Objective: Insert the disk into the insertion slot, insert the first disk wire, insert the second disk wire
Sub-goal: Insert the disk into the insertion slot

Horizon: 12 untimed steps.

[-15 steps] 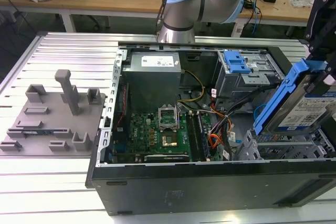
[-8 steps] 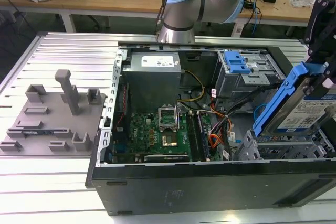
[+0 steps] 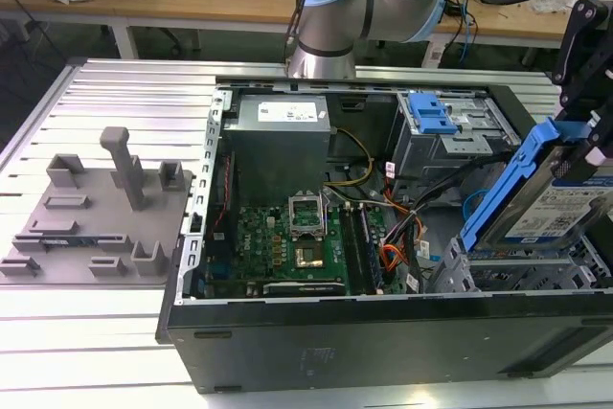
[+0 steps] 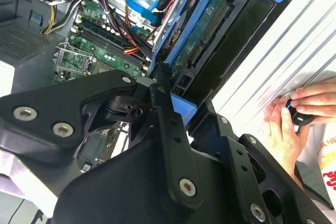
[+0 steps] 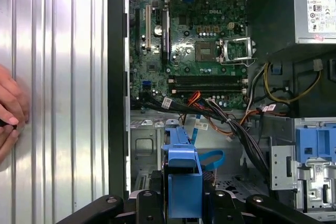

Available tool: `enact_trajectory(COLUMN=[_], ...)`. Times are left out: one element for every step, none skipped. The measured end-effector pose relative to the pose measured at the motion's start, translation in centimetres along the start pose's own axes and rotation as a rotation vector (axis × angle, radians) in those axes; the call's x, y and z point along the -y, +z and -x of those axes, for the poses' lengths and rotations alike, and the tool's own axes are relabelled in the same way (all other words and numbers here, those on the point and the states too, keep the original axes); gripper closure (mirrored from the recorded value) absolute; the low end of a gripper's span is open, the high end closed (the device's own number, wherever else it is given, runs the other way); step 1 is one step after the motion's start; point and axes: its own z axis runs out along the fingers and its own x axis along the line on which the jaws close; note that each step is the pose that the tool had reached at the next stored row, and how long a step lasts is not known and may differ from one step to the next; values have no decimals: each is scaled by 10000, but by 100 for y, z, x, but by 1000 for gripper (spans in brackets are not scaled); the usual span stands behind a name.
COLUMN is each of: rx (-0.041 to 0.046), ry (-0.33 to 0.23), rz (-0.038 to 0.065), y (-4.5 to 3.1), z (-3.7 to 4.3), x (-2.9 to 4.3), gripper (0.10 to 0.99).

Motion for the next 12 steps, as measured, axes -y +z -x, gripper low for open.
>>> enact_trajectory(rx=[0,1,0,0,0,-3,-6,-9,0,16,6,-2], ry=[0,0,1,1,0,-1,1,0,0,-2,-1,0], rz=[0,0,0,0,0,1,1,2,-4,0,6,10], y=[7,12,17,27,39,53,59,67,81,97,102,104], z=[0,0,-1,-1,-1,-2,-2,-2,-2,-5,-5,-4], x=[3,4,4,6,7,8,8,8,9,10,10,10], gripper=[722,722,722,722,722,722,722,722,722,722,722,722])
